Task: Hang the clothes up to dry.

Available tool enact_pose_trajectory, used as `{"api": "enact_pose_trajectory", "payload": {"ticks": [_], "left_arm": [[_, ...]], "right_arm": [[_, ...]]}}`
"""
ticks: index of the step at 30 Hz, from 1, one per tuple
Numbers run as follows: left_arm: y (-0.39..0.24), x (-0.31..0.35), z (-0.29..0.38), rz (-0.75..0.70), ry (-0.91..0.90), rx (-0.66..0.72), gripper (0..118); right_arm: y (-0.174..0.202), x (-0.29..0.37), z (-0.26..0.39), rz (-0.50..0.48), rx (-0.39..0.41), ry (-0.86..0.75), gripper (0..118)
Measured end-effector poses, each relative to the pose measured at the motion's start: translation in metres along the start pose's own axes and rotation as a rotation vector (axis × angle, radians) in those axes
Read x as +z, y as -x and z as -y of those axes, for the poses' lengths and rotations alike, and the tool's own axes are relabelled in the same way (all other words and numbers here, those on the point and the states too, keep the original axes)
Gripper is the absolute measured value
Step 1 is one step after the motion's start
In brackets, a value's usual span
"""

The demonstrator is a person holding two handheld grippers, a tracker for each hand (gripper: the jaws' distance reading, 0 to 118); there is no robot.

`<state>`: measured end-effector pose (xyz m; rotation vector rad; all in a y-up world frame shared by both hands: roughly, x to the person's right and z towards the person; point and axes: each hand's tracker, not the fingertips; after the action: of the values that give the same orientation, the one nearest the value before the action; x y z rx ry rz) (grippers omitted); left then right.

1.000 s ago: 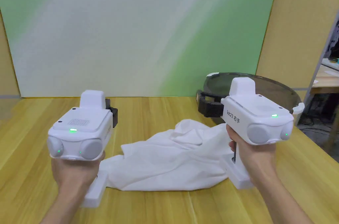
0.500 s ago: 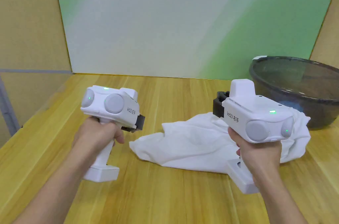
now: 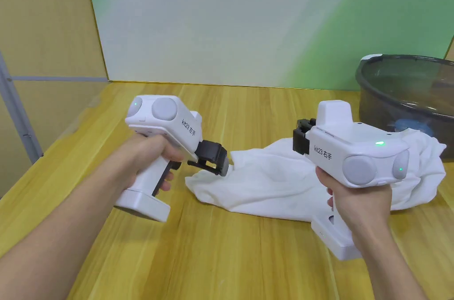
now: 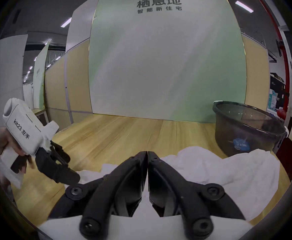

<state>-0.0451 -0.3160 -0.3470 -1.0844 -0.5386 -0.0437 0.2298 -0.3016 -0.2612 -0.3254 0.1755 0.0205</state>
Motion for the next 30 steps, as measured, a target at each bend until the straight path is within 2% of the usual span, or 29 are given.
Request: {"api": "enact_pose_trajectory", "payload": {"ticks": [1, 3, 4, 6, 8, 9, 10, 14, 17, 19, 20, 21, 23, 27, 29, 30], "left_arm": [[-0.004, -0.006, 0.002, 0.008, 0.019, 0.007, 98], [-0.004, -0.016, 0.001, 0.043, 0.051, 0.019, 63], [-0.003, -0.019, 0.001, 0.007, 0.039, 0.001, 56], [-0.003, -0.02, 0.003, -0.027, 0.018, 0.003, 55], [-0.01, -0.017, 0.004, -0.059, -0.036, 0.014, 40], [-0.011, -0.015, 0.01, -0.065, -0.019, 0.069, 18], [-0.012, -0.016, 0.013, -0.055, -0.03, 0.043, 3], [-0.005, -0.022, 0.017, 0.002, -0.145, 0.041, 1], [-0.012, -0.032, 0.018, -0.118, -0.282, -0.083, 1], [-0.006, -0.038, 0.028, -0.11, -0.265, -0.059, 1], [-0.007, -0.037, 0.029, -0.127, -0.319, -0.065, 1], [-0.009, -0.036, 0.031, -0.128, -0.3, -0.068, 1], [-0.019, -0.024, 0.041, -0.153, -0.389, -0.043, 1], [-0.027, -0.013, 0.05, -0.124, -0.408, -0.01, 1], [-0.025, -0.012, 0.05, -0.121, -0.431, 0.024, 1], [-0.025, -0.012, 0.05, -0.114, -0.452, 0.044, 1]], "right_arm": [[0.002, -0.002, 0.001, 0.007, 0.011, 0.005, 7], [0.002, -0.005, 0.003, 0.008, 0.013, 0.018, 7], [-0.001, -0.006, 0.004, 0.003, 0.01, 0.022, 7], [0.0, -0.006, 0.007, 0.006, 0.007, 0.027, 7], [-0.003, -0.006, 0.008, 0.004, 0.005, 0.037, 7], [-0.003, -0.006, 0.01, 0.001, 0.007, 0.039, 7], [-0.003, -0.005, 0.011, 0.003, 0.009, 0.039, 7], [-0.005, -0.003, 0.016, 0.013, -0.012, 0.044, 7], [-0.007, -0.001, 0.02, 0.001, -0.004, 0.062, 7], [-0.009, 0.005, 0.024, 0.006, -0.004, 0.07, 7], [-0.013, 0.009, 0.026, 0.013, -0.032, 0.074, 7], [-0.016, 0.014, 0.028, 0.01, -0.072, 0.079, 7], [-0.021, 0.026, 0.032, 0.01, -0.075, 0.067, 7], [-0.053, 0.048, 0.026, 0.078, -0.022, 0.106, 7], [-0.087, 0.056, 0.015, 0.089, -0.075, 0.132, 7], [-0.105, 0.059, 0.01, 0.116, -0.122, 0.128, 12]]}}
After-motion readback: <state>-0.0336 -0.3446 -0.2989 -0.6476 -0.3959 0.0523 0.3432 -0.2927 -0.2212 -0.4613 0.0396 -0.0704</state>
